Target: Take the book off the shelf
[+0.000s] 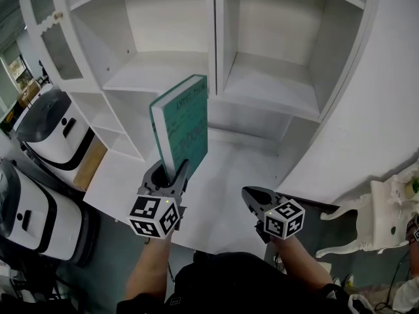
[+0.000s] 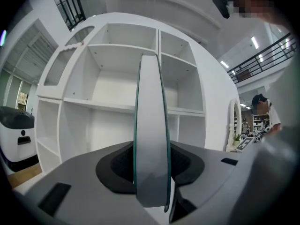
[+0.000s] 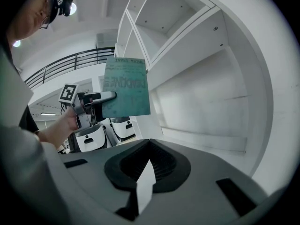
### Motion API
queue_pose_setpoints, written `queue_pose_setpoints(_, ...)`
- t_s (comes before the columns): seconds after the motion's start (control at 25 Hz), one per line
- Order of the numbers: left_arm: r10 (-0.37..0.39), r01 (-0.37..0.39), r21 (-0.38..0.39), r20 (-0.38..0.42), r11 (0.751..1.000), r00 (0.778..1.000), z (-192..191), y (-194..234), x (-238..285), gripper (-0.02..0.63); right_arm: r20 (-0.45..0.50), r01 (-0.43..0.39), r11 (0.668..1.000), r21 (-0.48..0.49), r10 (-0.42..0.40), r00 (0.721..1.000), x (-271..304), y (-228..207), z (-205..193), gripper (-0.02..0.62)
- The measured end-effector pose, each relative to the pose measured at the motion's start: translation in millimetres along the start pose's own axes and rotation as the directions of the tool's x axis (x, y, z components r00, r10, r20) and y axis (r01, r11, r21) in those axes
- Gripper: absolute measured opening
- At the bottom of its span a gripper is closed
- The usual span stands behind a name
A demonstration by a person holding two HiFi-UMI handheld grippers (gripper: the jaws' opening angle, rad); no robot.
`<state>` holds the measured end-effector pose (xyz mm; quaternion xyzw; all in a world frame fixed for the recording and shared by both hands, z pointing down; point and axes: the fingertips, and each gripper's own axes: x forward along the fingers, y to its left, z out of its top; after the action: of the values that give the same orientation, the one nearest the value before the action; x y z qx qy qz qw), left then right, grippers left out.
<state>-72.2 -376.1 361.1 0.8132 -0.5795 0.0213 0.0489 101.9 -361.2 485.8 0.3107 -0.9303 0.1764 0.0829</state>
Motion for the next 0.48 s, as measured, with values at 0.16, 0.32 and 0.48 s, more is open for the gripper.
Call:
queue_pose_setpoints(0.16,-0.019,0.018,-0.015,-0.014,1.000,1.000,-18,-5,2,0.166,-0.010,0.010,1.000,0.013,-0.010,1.000,-1,-1,-7,0.015)
queue_pose_setpoints(0.32,-0.033,0.032,-0.030,-0.022,0.999,0.999,-32,-9,1,0.166,-0.023,0.022,0.999,0.028,-0.022,1.000,-2,-3,-15,0.015)
queue_pose_setpoints(0.48,-0.045,0.043,-0.045,-0.047,0.998,0.998,-50,-15,-6,0.166,-0.037,0.037,0.999,0.040,-0.036,0.999,-4,-8,-23,0.014)
